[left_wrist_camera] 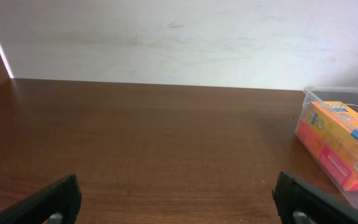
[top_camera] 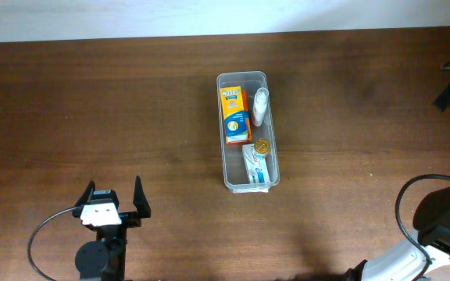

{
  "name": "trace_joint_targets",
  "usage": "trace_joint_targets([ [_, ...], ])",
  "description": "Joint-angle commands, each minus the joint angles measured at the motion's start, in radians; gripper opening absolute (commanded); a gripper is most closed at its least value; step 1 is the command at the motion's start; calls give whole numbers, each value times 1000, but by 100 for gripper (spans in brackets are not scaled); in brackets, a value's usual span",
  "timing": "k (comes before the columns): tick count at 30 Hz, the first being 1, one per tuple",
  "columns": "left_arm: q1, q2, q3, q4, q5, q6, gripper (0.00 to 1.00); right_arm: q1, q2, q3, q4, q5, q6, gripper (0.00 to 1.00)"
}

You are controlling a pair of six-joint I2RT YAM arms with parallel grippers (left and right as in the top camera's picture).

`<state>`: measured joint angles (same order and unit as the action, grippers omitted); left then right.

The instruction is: Pack container

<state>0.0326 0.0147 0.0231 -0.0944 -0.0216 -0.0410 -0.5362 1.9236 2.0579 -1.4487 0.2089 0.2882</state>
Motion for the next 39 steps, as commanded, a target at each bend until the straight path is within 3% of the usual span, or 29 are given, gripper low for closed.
trace_joint_targets([
  [1,5,-9,-8,2,16,16,99,-1,-9,-3,2,6,11,98],
  [8,5,-9,-8,2,16,16,99,-1,-131,-7,35,51,4,98],
  [11,5,-9,-8,2,16,16,99,-1,-220,-60,147,11,4,98],
  [18,5,-9,-8,2,16,16,99,70,-562,-459,629,-40,-2,98],
  [23,5,-9,-8,2,16,16,99,187,-805,-758,908,-40,-101,98],
  [33,5,-9,-8,2,16,16,99,367,-1331,-1271,1151,-41,-90,98],
  [39,5,-9,-8,2,16,16,99,426,-1544,-1493,1252,-41,-98,98],
])
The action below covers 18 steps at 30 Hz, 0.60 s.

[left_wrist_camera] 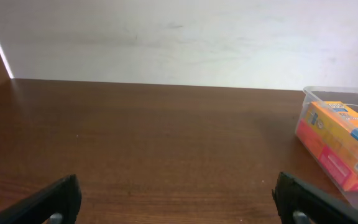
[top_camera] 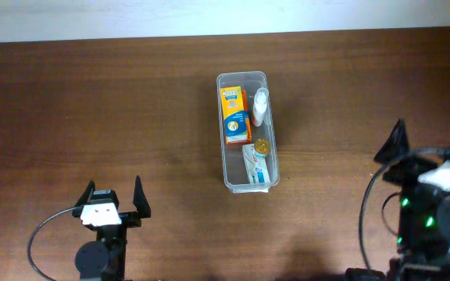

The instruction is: Pack container

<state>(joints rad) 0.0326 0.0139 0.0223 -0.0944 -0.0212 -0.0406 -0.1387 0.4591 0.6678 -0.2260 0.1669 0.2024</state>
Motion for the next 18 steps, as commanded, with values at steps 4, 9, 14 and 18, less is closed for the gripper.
trace_joint_targets([
  [4,5,-8,-8,2,15,16,100,42,-189,-237,95,1,-12,98],
  [9,5,-8,-8,2,15,15,99,42,-318,-390,172,-29,-12,98],
  [14,5,-8,-8,2,15,16,100,42,-402,-475,194,-29,-12,98],
  [18,5,-8,-8,2,15,16,99,42,-455,-514,193,-32,-12,98],
])
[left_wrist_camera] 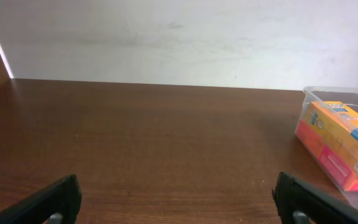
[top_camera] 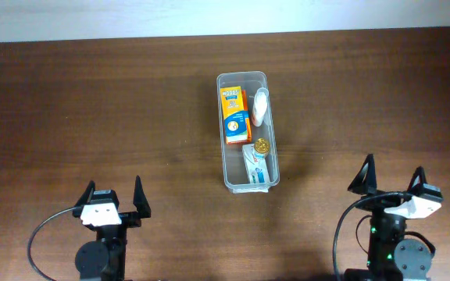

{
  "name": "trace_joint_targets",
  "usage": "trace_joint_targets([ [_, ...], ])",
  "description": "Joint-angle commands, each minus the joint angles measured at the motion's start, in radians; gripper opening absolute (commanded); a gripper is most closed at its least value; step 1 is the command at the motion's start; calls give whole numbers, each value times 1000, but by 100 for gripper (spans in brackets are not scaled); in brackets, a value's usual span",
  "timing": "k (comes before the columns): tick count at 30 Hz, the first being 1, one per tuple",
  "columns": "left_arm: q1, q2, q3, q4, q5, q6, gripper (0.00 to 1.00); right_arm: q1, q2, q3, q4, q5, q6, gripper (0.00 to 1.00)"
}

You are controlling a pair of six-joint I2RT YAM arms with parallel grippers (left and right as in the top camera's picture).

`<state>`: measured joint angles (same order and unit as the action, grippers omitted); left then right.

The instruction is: Pack container

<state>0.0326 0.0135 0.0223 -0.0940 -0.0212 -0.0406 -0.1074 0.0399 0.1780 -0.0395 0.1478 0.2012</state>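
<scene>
A clear plastic container [top_camera: 223,129] stands upright at the table's middle. Inside lie an orange and yellow box [top_camera: 233,114], a white tube [top_camera: 259,105], a gold coin-like piece [top_camera: 262,145] and a toothpaste box [top_camera: 256,166]. In the left wrist view the container [left_wrist_camera: 328,93] and the orange box [left_wrist_camera: 337,143] show at the right edge. My left gripper [top_camera: 114,195] rests open near the front left with nothing between its fingers [left_wrist_camera: 55,199]. My right gripper [top_camera: 391,178] sits open near the front right, well clear of the container.
The brown wooden table [top_camera: 92,101] ends at a white wall [left_wrist_camera: 179,37] at the back. A dark object shows at the far right edge. Cables loop beside both arm bases.
My right arm has moved from the far right edge inward to the front right, its gripper now pointing to the back with fingers spread. The left arm and the container have not moved.
At first the right arm was folded in the bottom right corner, gripper out of sight. Then it stood at the right edge with one finger showing. Now it rests at the front right with both fingers open. The left gripper stayed open and the container's contents unchanged.
</scene>
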Motion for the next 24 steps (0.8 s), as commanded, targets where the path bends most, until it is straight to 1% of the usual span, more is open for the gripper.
trace_joint_targets([
  [1,5,-8,-8,2,15,16,99,11,-37,-36,12,-13,-12,98],
  [9,5,-8,-8,2,15,15,99,11,-37,-117,39,-17,-11,98],
  [13,5,-8,-8,2,15,16,99,11,-37,-174,91,-18,-11,98],
  [19,5,-8,-8,2,15,16,99,36,-37,-172,52,-17,-14,98],
  [24,5,-8,-8,2,15,16,99,62,-37,-172,-31,-17,-14,98],
])
